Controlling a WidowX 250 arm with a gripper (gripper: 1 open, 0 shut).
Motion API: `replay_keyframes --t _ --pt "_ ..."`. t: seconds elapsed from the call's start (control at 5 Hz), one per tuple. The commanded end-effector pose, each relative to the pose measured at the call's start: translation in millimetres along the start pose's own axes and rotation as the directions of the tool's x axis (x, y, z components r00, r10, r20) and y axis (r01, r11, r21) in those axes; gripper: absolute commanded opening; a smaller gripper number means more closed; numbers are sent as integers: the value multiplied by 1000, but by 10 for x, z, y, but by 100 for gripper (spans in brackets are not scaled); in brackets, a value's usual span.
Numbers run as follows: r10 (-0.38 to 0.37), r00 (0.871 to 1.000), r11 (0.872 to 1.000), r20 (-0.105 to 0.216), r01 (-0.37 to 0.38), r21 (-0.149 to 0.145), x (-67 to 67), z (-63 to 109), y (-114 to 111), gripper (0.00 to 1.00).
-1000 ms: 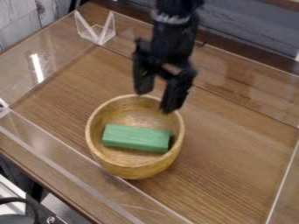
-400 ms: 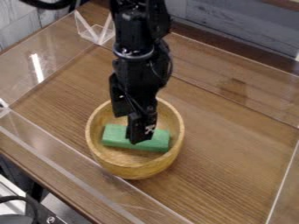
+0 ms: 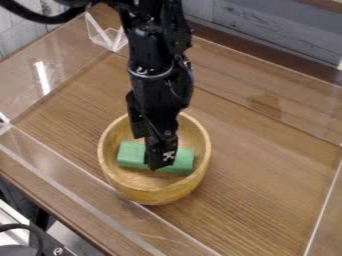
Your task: Remove the green block from inside the brown bowl and put it on the table
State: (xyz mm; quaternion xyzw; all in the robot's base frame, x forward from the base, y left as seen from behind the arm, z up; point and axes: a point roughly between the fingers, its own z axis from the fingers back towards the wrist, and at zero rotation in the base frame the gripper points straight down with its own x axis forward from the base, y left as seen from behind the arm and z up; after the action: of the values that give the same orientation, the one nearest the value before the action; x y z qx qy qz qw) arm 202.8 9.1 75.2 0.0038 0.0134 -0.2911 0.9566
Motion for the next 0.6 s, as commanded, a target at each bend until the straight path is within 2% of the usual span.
replay_keyframes --t 0.0,0.4 --pt "4 999 1000 44 -6 24 20 73 65 100" --pt "-5 998 1000 60 4 15 19 55 103 100"
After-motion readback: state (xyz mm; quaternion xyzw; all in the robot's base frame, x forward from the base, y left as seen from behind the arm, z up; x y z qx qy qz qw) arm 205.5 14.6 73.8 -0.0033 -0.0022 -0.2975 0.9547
